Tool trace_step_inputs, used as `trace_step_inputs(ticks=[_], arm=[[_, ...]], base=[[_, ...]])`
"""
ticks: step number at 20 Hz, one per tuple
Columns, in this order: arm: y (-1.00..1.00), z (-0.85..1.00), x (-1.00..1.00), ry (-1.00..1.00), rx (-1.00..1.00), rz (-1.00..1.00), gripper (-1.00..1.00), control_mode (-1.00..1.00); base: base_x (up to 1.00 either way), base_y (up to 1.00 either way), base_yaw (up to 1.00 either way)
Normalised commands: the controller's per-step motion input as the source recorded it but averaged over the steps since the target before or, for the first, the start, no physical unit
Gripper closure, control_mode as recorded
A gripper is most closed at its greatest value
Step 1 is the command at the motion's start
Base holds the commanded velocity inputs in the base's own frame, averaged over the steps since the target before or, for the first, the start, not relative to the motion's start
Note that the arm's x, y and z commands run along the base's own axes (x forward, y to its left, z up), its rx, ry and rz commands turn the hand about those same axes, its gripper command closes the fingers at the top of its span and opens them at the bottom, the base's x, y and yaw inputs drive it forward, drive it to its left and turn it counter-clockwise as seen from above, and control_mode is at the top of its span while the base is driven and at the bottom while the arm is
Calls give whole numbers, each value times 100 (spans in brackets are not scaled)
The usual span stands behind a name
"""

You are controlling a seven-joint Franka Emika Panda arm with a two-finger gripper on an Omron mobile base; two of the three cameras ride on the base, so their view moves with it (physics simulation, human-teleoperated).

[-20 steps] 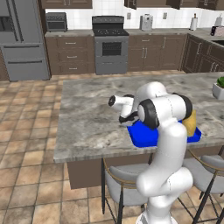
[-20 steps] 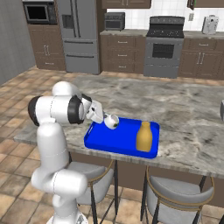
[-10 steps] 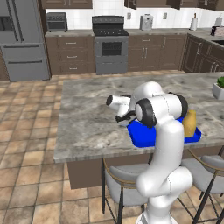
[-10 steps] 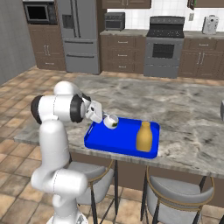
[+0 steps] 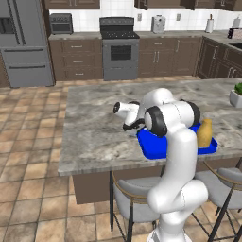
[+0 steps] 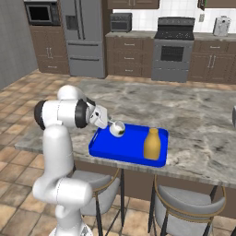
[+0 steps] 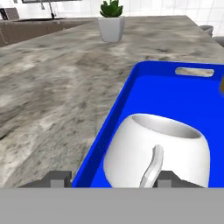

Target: There is a tray on the dining counter. Grab the cup, mug, and pitcher and place them on the tray. The pitcher may be placed next to the tray if it cannot fit the tray.

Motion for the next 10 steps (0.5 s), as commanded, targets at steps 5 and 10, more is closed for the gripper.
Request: trace_step_inputs(ticks=[5,10], arm=[[-3,-8,0,0,3,-1,-100,-100],[3,-16,0,0,4,-3,-100,-100]], base=[[0,0,0],[0,0,0]])
